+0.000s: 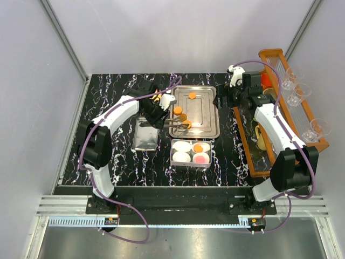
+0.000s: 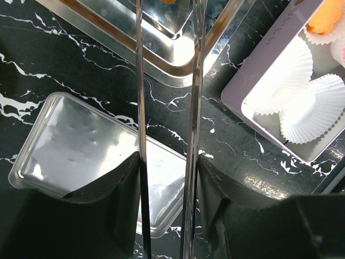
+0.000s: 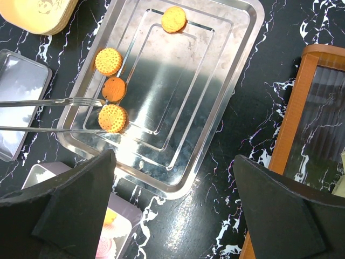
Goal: Pack the cookies
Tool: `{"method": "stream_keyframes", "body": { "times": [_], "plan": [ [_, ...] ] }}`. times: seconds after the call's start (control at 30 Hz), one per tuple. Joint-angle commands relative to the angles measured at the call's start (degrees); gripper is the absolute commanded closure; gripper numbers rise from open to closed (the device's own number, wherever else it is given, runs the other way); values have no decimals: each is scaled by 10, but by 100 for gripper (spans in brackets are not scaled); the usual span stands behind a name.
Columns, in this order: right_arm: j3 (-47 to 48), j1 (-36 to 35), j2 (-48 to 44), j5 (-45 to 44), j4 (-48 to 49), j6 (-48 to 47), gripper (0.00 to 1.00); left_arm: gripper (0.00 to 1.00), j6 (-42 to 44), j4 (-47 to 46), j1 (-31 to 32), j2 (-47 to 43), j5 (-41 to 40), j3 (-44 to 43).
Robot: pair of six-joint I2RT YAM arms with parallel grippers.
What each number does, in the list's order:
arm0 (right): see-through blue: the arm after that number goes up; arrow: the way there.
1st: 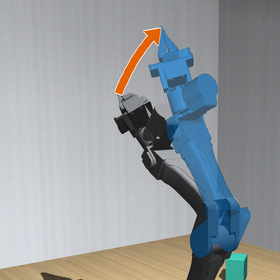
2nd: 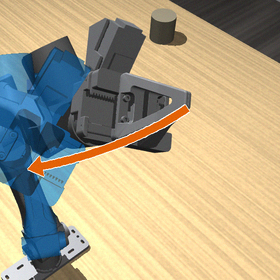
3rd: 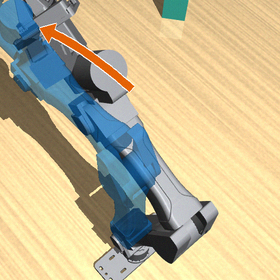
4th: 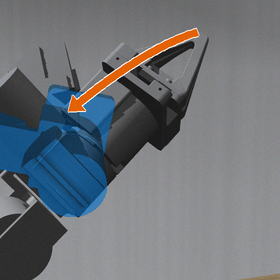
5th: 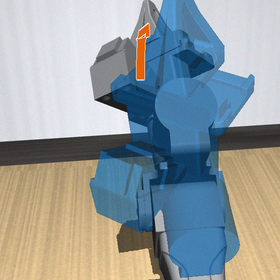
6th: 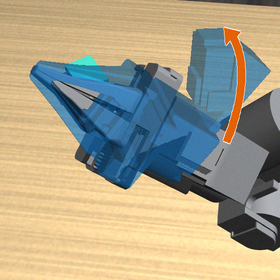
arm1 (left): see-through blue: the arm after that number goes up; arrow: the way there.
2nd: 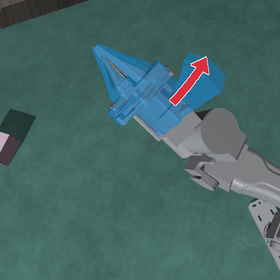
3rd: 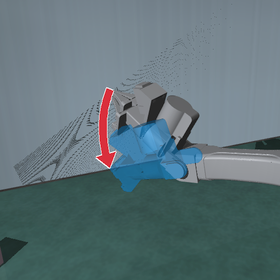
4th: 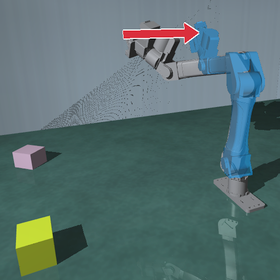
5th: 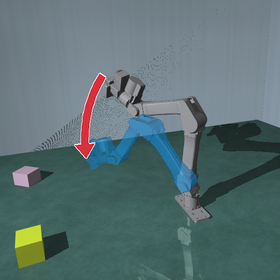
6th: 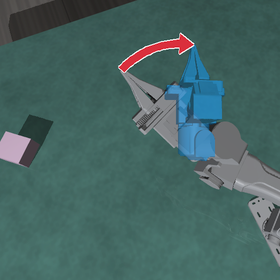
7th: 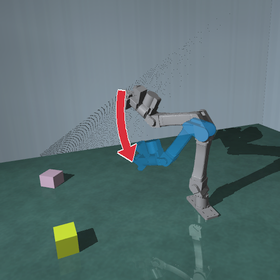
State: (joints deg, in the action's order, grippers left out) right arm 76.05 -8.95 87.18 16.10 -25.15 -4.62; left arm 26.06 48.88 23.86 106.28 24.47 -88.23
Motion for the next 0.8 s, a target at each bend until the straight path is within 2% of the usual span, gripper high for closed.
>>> {"method": "stream_keyframes", "body": {
  "times": [0.0,0.43,0.77],
  "plan": [
    [14,2,0,10,11,4,0,55,11,-23,-7,2,-3,7],
    [16,2,4,13,11,7,0,54,17,-22,-11,13,4,6],
    [13,3,0,9,10,4,0,53,23,-3,-11,42,15,-33]
  ]
}}
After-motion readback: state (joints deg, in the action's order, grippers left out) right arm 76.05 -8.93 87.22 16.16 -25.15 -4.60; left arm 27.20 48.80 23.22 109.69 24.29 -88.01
